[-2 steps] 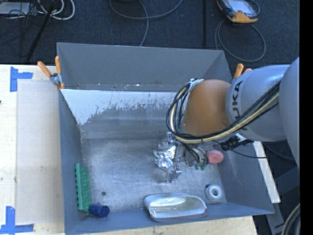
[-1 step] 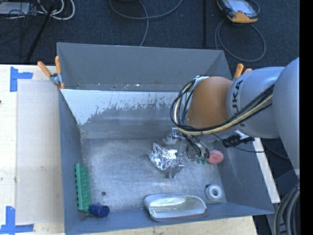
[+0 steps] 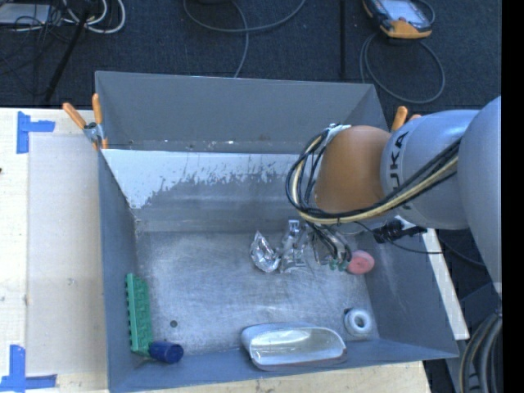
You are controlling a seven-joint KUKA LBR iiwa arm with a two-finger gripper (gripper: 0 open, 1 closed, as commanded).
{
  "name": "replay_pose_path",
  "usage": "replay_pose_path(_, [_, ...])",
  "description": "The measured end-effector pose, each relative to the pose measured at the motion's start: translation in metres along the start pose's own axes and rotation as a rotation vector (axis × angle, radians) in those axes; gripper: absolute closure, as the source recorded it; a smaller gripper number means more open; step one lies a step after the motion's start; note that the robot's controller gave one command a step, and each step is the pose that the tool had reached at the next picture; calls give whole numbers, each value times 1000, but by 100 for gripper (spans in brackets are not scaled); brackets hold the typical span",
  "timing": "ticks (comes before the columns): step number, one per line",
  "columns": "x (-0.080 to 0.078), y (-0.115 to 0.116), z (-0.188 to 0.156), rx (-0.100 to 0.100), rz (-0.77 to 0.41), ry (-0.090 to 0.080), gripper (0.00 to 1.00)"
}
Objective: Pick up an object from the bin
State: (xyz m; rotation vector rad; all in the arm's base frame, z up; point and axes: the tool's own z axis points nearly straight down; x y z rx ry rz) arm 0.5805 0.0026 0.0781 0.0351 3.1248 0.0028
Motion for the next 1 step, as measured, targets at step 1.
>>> replay_pose_path(1, [-6,2,-131,1,31,7,100])
